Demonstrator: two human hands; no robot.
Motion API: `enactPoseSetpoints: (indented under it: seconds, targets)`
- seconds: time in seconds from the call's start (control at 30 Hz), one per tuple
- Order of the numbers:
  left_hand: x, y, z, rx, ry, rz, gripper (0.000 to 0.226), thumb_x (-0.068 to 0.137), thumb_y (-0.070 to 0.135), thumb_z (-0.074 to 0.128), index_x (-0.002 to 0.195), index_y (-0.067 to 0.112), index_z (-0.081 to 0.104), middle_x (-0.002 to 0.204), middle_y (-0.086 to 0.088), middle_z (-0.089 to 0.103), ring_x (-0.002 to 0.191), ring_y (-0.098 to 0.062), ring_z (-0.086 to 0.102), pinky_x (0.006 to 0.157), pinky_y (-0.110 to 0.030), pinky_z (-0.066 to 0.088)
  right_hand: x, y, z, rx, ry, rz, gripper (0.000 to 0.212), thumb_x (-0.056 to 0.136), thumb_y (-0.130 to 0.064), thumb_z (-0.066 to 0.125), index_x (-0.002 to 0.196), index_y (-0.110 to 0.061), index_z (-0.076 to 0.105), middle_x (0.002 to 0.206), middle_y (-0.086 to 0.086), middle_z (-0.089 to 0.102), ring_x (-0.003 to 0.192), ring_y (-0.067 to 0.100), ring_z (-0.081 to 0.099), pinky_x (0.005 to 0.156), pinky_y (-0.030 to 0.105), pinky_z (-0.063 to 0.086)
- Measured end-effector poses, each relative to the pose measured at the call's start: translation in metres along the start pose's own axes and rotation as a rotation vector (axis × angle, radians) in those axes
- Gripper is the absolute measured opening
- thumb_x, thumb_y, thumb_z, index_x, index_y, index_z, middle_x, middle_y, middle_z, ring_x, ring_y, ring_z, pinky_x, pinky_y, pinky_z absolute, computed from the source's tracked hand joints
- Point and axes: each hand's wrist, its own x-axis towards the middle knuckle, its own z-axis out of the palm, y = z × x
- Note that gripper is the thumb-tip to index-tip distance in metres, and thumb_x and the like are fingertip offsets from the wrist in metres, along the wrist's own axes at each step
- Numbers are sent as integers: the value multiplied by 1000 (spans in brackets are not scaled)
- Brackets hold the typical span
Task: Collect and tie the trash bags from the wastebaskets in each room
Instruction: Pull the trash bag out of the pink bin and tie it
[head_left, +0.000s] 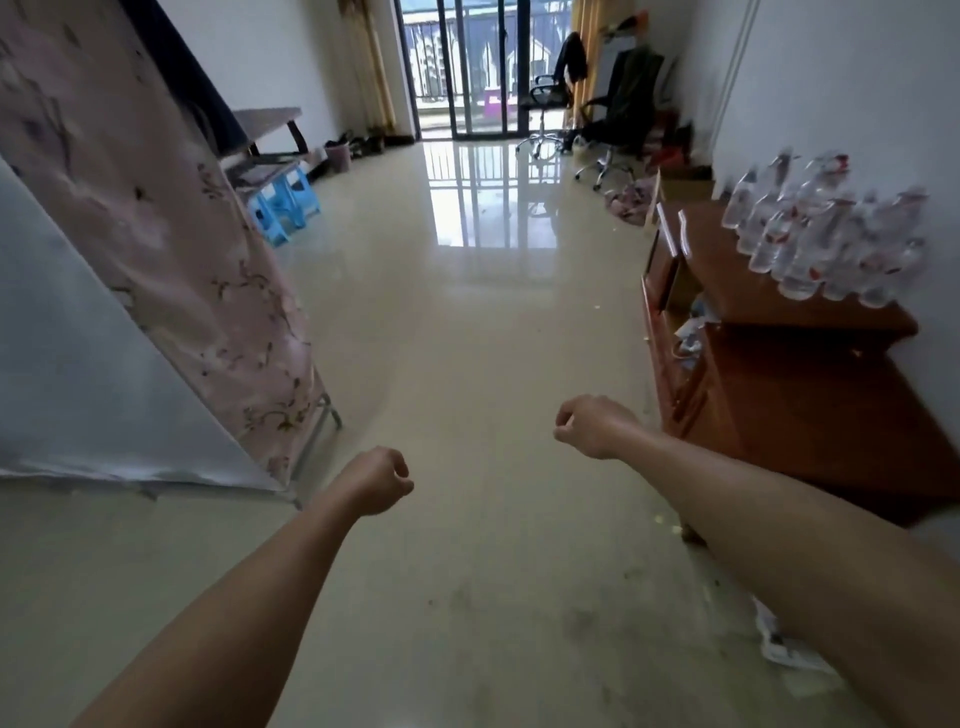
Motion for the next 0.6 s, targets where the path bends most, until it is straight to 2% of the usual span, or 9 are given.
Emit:
enactPoseSetpoints:
  seconds: [0.07, 0.23, 0.3, 0.43, 0.53, 0.6]
  targets:
    - [43, 12, -32, -21, 11, 23, 22, 86, 24, 66, 103, 10, 69, 97, -15, 73, 93, -29, 69, 74, -28, 52, 36, -11, -23, -4, -5, -19, 31, 91, -43, 57, 116, -26, 63, 123, 2, 63, 103, 23, 61, 85, 33, 50]
    - [173, 53, -90, -3, 20, 102, 26, 87, 29, 65, 108, 14, 67, 100, -11, 71, 81, -23, 66, 71, -22, 45, 163, -12, -77, -24, 17, 23, 32, 91, -41, 57, 117, -25, 63, 123, 2, 62, 105, 23, 60, 86, 33, 49]
    - [231, 64, -109, 0, 27, 103, 27, 87, 30, 65, 109, 14, 67, 103, -11, 70, 84, -24, 66, 72, -22, 45, 223, -8, -92, -22, 22, 40, 31, 91, -41, 57, 117, -25, 63, 123, 2, 62, 104, 22, 60, 83, 32, 48]
    - [346, 83, -144, -28, 20, 73, 27, 87, 29, 65, 109, 13, 67, 108, -13, 69, 97, -28, 67, 81, -27, 51, 349, -1, -118, 7, 19, 46, 31, 91, -41, 58, 117, -25, 63, 126, 2, 61, 107, 23, 59, 85, 32, 47]
    - [417, 97, -178, -116, 20, 21, 22, 86, 24, 67, 103, 10, 69, 103, -19, 70, 98, -33, 67, 85, -35, 55, 429, -6, -150, -5, -2, 49, 32, 91, -41, 58, 117, -24, 63, 126, 3, 61, 108, 24, 59, 87, 32, 47]
    - [490, 110, -215, -170, 66, 3, 20, 85, 23, 67, 100, 10, 70, 98, -18, 71, 92, -32, 68, 83, -36, 56, 514, -15, -187, -10, 18, 52, 31, 90, -41, 59, 116, -24, 63, 125, 4, 62, 108, 24, 60, 88, 32, 47]
